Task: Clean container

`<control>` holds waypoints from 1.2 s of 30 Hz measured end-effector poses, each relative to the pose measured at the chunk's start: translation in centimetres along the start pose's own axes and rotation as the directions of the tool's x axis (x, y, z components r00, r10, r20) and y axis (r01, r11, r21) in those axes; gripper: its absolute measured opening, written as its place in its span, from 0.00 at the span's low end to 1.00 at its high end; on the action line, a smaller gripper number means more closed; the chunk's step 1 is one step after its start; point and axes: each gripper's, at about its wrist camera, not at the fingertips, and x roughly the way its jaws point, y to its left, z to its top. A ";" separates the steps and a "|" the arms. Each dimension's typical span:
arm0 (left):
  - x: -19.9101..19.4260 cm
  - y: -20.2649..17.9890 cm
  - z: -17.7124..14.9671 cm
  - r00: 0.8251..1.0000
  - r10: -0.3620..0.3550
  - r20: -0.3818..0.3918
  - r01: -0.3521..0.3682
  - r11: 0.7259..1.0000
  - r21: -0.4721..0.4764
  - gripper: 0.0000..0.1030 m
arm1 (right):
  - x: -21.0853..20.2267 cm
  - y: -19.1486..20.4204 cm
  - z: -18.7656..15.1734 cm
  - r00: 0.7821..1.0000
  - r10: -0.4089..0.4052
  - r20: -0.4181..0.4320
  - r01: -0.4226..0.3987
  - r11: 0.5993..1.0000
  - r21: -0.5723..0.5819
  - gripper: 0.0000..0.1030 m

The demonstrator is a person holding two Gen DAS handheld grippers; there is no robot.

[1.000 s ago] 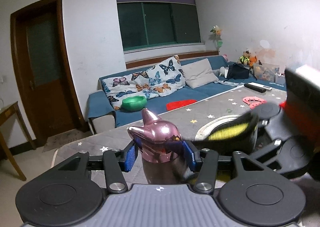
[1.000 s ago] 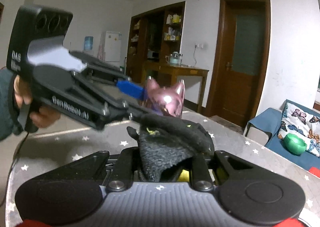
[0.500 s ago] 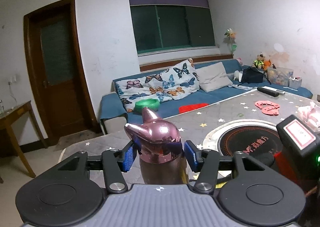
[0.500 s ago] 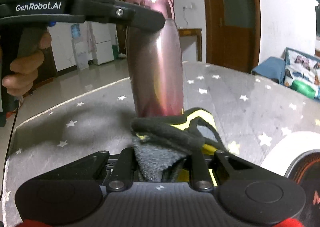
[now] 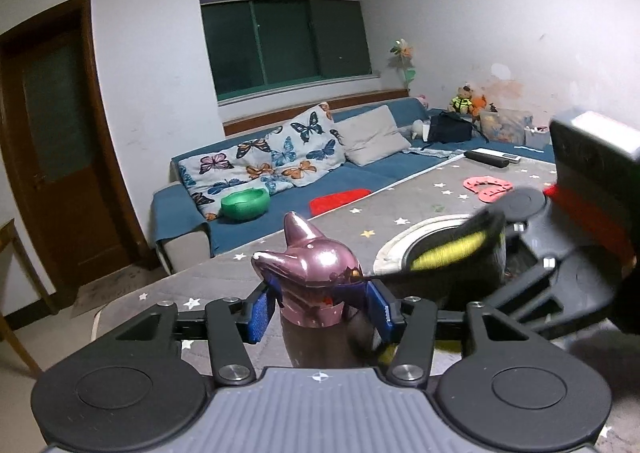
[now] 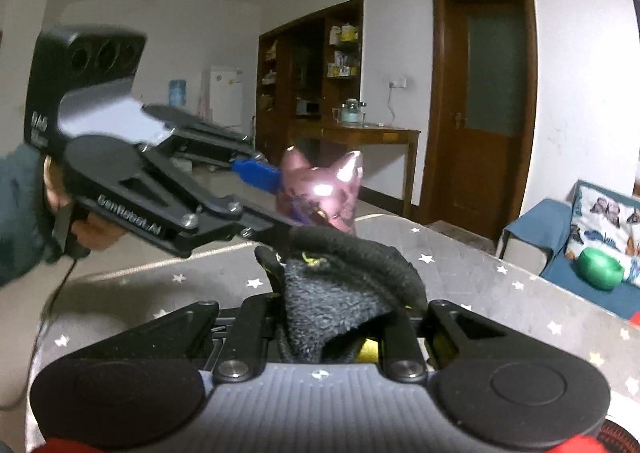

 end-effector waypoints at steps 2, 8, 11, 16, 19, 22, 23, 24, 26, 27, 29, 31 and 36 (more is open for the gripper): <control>0.1 -0.2 -0.2 1.000 0.023 0.009 -0.023 1.000 -0.010 0.55 | 0.6 0.3 -0.4 1.000 -0.004 -0.017 0.004 1.000 -0.001 0.17; 0.1 -1.8 -0.9 0.991 0.129 0.041 -0.127 0.991 -0.048 0.57 | 3.6 1.4 -3.2 0.996 -0.002 -0.085 0.006 0.999 0.051 0.17; 0.5 -2.7 -1.4 0.982 0.181 0.049 -0.176 0.980 -0.087 0.57 | 4.4 1.3 -4.4 0.994 -0.001 -0.108 0.012 0.995 0.100 0.18; 0.7 -2.9 -2.0 0.980 0.193 0.059 -0.183 0.973 -0.144 0.55 | 5.5 1.4 -5.7 0.986 0.004 -0.166 0.021 0.988 0.154 0.18; 0.4 -2.5 -2.1 0.983 0.176 0.060 -0.165 0.974 -0.156 0.55 | 5.7 1.4 -6.1 0.983 0.010 -0.183 0.021 0.985 0.170 0.18; -0.4 -1.5 -2.0 0.991 0.127 0.048 -0.118 0.982 -0.147 0.54 | 4.5 0.7 -5.4 0.986 0.017 -0.166 0.017 0.979 0.201 0.17; -0.6 -1.2 -1.9 0.993 0.109 0.042 -0.102 0.984 -0.145 0.54 | 4.1 0.7 -5.1 0.988 0.016 -0.156 0.016 0.979 0.204 0.17; -0.8 -0.9 -1.8 0.995 0.093 0.035 -0.087 0.986 -0.145 0.54 | 3.7 0.5 -5.1 0.990 0.015 -0.140 0.014 0.978 0.206 0.17; -1.2 -0.6 -1.6 0.997 0.067 0.023 -0.063 0.989 -0.130 0.54 | 2.6 0.0 -4.4 0.995 0.013 -0.100 0.009 0.978 0.207 0.17; -1.4 -0.5 -1.6 0.998 0.058 0.019 -0.055 0.991 -0.122 0.54 | 1.9 -0.1 -3.6 0.997 0.008 -0.076 0.008 0.979 0.201 0.17; -1.7 -0.3 -1.4 1.000 0.031 0.008 -0.030 0.994 -0.104 0.54 | 0.6 -0.4 -2.4 0.999 0.005 -0.037 0.002 0.982 0.186 0.17; -2.1 0.0 -1.2 1.000 -0.011 0.003 0.011 0.997 -0.080 0.54 | -0.5 -0.3 -1.2 1.000 0.005 0.002 -0.005 0.987 0.160 0.17; -2.0 0.7 -1.3 0.998 -0.059 -0.001 0.059 0.997 -0.046 0.54 | -1.6 1.0 0.8 0.999 0.012 0.032 -0.013 0.999 0.038 0.17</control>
